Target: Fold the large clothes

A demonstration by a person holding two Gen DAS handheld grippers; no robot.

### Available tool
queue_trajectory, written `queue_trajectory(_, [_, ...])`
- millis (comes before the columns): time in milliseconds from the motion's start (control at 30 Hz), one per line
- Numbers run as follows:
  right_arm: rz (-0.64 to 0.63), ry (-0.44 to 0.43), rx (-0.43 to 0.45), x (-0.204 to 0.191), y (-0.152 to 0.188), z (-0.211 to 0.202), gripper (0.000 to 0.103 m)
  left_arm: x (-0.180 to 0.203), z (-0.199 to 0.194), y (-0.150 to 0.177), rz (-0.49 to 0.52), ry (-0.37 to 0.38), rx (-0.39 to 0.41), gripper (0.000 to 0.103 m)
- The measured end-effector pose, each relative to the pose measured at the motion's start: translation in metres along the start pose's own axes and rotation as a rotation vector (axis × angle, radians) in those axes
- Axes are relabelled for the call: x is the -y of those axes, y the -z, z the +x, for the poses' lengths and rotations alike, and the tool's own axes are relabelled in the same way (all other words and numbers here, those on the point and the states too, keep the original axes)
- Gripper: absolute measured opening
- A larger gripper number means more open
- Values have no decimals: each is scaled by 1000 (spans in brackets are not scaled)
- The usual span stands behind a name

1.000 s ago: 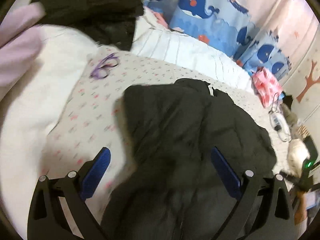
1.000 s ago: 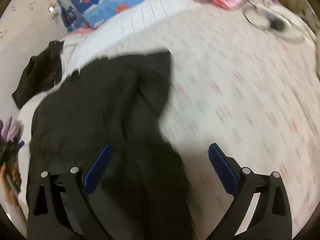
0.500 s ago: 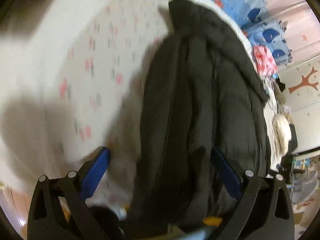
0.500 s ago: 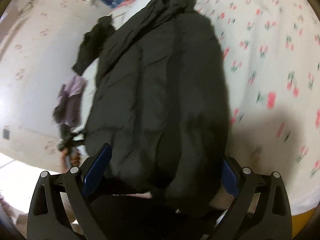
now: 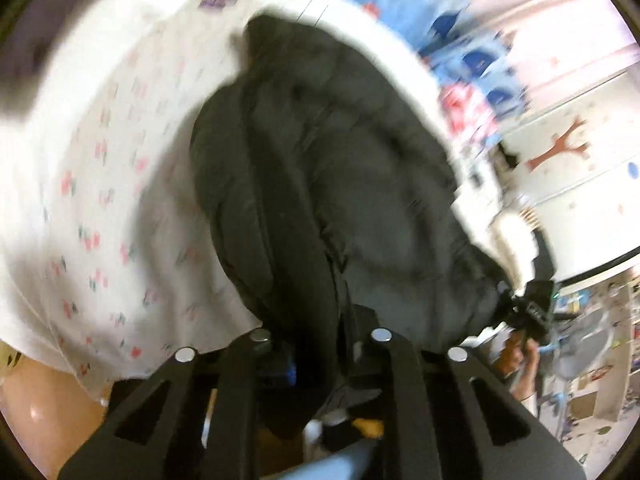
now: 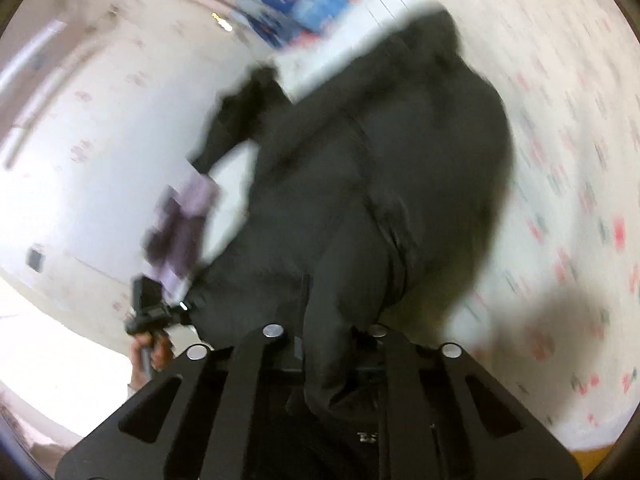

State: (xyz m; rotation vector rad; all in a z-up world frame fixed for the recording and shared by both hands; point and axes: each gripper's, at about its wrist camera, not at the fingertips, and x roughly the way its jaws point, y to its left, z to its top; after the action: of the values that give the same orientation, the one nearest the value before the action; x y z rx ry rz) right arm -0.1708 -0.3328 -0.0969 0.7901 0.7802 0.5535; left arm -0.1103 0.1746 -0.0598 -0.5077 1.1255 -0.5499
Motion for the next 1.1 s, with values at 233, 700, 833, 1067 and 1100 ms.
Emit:
queue_trajectory(233, [-62, -94, 103, -61, -35, -42, 8, 51, -74, -19, 48, 207, 134, 12])
queue_trajectory(700, [68, 328, -10, 30, 27, -152, 60, -56, -118, 59, -13, -160, -8, 38])
queue_trajectory(833, [-33, 284, 46, 1, -37, -108, 85, -29, -130, 9, 26, -167, 201, 83])
queue_trajectory(1067, [-21, 372, 17, 27, -131, 54, 86, 17, -22, -69, 85, -78, 195, 85])
queue_trajectory(1100, [-32, 403, 7, 33, -138, 76, 85, 17, -12, -72, 80, -76, 195, 85])
